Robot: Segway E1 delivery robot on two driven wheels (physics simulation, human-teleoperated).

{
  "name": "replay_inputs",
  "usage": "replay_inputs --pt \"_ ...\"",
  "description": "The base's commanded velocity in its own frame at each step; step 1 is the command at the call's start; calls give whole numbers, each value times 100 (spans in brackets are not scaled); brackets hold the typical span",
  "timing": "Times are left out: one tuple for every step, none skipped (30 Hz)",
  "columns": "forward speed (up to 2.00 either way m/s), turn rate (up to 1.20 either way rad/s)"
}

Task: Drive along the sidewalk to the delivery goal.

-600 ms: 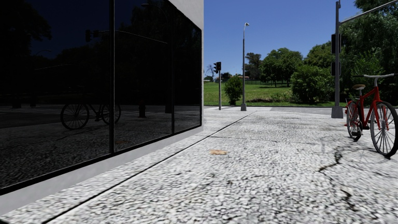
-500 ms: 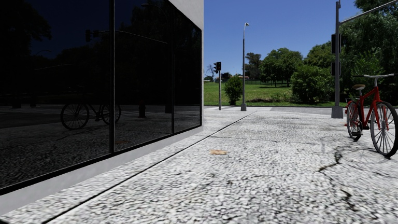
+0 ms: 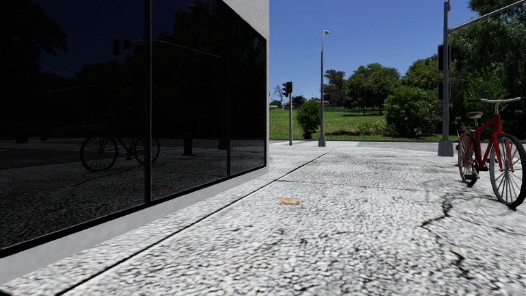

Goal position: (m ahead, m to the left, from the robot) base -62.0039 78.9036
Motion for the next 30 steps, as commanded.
replay_inputs --pt "0 0" --pt "0 0" --pt "0 0" --pt "0 0" --pt "0 0" --pt "0 0" --pt "0 0" --pt "0 0" --pt "0 0" --pt "0 0" --pt "0 0" --pt "0 0" --pt "8 0" --pt "13 0" --pt "14 0" --pt "16 0" --pt "24 -2" --pt "24 -2" --pt "37 -4" --pt "43 -5" --pt "47 -8" --pt "48 -12" --pt "49 -15" --pt "50 -17" --pt "50 -17" --pt "53 -17" --pt "56 -17" --pt "58 -18" --pt "60 -21" --pt "61 -24"
